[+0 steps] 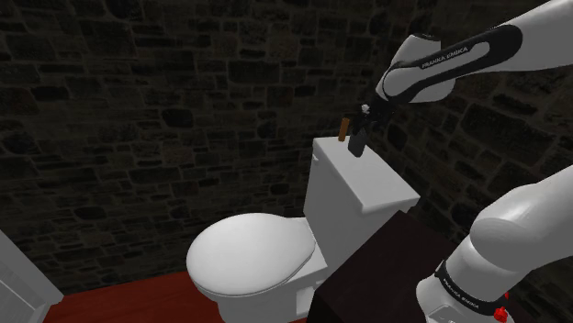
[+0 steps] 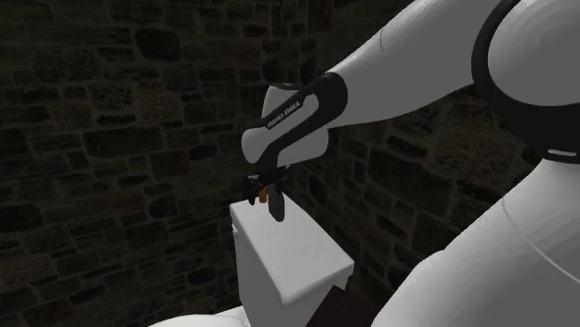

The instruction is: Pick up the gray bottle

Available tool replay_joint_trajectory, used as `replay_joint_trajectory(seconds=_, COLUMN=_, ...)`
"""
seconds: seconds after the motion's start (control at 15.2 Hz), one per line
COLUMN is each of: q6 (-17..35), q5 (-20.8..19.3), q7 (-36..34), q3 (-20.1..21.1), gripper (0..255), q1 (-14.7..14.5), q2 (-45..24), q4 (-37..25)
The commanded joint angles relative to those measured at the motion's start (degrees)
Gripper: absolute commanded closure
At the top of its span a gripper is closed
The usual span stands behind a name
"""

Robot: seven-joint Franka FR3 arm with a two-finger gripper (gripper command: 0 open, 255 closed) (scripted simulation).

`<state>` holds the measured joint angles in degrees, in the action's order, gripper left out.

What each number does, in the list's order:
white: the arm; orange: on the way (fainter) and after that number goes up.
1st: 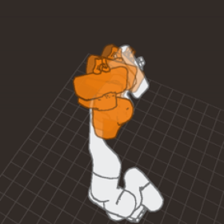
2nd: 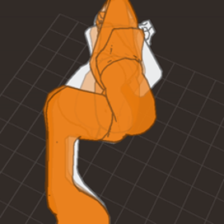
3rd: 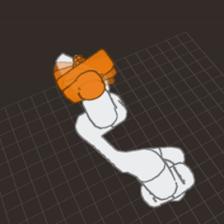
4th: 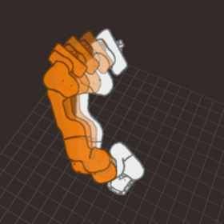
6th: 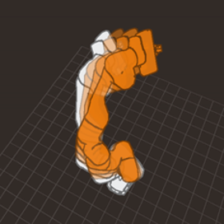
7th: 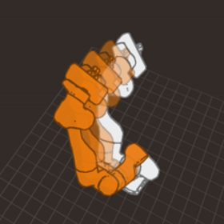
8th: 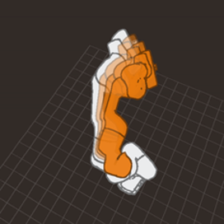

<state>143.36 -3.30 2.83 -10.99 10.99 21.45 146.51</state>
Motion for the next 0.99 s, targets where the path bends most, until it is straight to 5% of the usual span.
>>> replay_joint_trajectory(seconds=0.0, q6=4.71, q5=0.54, q7=1.02, q3=-1.41, gripper=0, q1=0.24, q2=-4.22, q4=-1.41)
replay_joint_trajectory(seconds=0.4, q6=15.74, q5=6.54, q7=7.13, q3=-6.12, gripper=0, q1=-0.14, q2=-15.6, q4=-6.59)
replay_joint_trajectory(seconds=0.92, q6=24.22, q5=26.99, q7=23.99, q3=-6.52, gripper=0, q1=2.5, q2=-29.88, q4=-16.98)
